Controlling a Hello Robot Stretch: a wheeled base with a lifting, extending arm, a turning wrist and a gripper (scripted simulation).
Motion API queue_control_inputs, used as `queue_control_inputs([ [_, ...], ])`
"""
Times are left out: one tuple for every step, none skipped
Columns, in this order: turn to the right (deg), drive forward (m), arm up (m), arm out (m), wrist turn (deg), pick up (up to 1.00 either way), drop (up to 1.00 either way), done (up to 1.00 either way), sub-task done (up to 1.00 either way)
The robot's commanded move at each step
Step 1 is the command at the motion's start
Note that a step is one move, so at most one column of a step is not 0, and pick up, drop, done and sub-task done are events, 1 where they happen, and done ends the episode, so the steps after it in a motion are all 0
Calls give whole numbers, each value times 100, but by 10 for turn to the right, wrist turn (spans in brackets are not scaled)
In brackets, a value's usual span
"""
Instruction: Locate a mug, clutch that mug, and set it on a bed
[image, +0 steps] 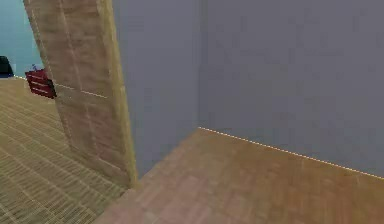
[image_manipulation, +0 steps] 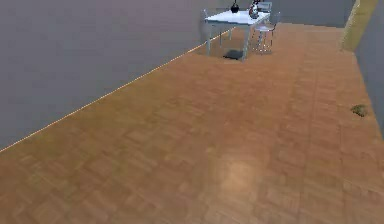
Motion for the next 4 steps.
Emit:
queue_control_inputs([
  [-450,0,0,0,0,0,0,0,0],
  [-60,0,0,0,0,0,0,0,0],
  [0,100,0,0,0,0,0,0,0],
  [0,100,0,0,0,0,0,0,0],
])
